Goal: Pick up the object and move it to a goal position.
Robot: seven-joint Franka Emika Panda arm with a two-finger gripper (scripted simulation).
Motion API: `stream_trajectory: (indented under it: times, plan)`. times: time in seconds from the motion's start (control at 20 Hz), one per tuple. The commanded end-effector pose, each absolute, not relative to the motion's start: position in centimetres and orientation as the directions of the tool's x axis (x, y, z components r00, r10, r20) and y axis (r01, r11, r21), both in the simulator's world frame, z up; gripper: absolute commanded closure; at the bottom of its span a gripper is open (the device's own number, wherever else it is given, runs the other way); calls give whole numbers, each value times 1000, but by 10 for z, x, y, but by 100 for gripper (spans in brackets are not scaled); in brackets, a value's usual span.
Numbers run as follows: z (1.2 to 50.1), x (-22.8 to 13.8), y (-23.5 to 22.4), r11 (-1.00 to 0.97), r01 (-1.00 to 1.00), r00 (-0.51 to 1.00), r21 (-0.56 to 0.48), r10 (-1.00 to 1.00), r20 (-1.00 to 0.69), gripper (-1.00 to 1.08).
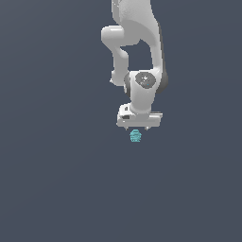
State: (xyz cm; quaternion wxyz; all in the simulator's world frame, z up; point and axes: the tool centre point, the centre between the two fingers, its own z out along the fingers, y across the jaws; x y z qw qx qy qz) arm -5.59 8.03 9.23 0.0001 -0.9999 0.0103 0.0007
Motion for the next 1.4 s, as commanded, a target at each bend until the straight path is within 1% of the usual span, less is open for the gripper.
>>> stream_trajectory:
  times: [0.0,0.25,0.65,0.9,0.95,1.35]
  plan:
    - [92,-56,80,-1000,-20,1000,0,-20,-1,-92]
    - [84,-56,81,-1000,-20,1000,0,-20,-1,-92]
    - [48,-58,81,-1000,-21,1000,0,-21,-1,-92]
    - [41,-57,81,-1000,-21,1000,0,-21,0,-92]
    - [41,-57,81,-1000,-21,1000,0,-21,0,108]
    - [41,-57,81,-1000,-21,1000,0,-21,0,108]
